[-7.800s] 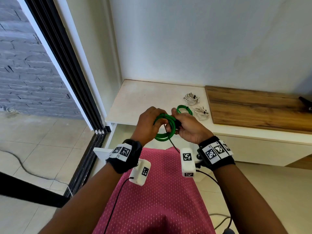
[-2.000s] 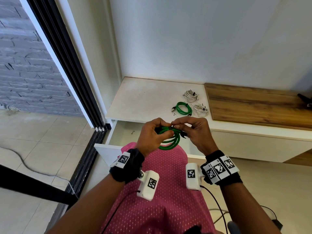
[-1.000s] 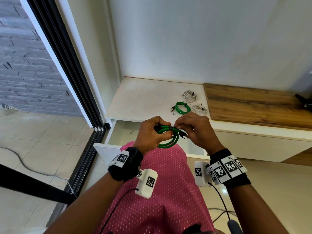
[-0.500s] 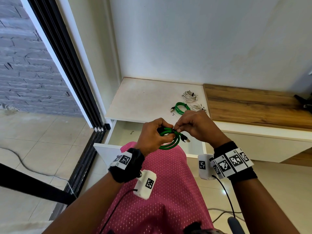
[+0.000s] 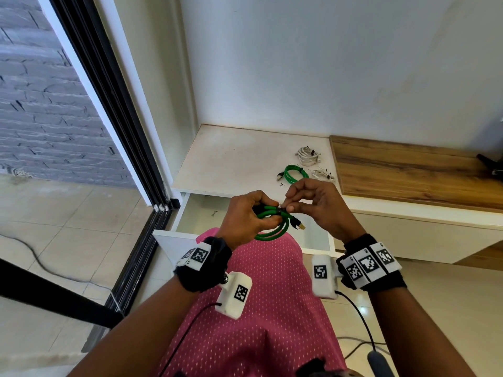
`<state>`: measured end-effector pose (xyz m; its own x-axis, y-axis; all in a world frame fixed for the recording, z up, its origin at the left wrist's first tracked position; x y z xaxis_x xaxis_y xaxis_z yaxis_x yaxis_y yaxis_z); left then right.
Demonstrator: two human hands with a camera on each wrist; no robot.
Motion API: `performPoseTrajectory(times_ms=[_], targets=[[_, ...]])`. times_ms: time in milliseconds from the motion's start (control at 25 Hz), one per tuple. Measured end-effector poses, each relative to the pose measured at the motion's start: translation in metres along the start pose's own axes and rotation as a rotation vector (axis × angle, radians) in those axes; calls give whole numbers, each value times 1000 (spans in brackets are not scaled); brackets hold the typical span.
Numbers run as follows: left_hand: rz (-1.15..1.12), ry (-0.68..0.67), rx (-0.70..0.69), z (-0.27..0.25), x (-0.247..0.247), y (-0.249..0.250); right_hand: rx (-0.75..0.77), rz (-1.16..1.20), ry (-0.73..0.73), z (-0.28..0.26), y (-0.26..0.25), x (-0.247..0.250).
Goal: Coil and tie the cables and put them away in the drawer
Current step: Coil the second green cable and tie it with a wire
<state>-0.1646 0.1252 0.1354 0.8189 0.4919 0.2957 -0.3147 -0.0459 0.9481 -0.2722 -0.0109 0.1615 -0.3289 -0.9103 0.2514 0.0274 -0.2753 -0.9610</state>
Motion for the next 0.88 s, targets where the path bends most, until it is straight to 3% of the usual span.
performPoseTrajectory(times_ms=[120, 440, 880], targets=[[-17, -12, 4, 1, 0, 1, -17, 147, 40, -4, 4, 0], [42, -37, -5, 3, 0, 0, 14, -27, 88, 0, -1, -3], [-33, -9, 5, 5, -4, -3, -14, 182, 70, 2, 10, -6]])
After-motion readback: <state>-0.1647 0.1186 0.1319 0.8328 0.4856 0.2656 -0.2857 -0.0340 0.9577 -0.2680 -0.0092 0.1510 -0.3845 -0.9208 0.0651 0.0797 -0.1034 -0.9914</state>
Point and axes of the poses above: each hand's wrist, its own z-axis towards the middle knuckle, its own x-axis out of the back of the hand, y = z × x, the point moved 4 cm from there along z, towards the middle knuckle, and after that the axes turned 6 degrees about -y, right-handed, at the moved point
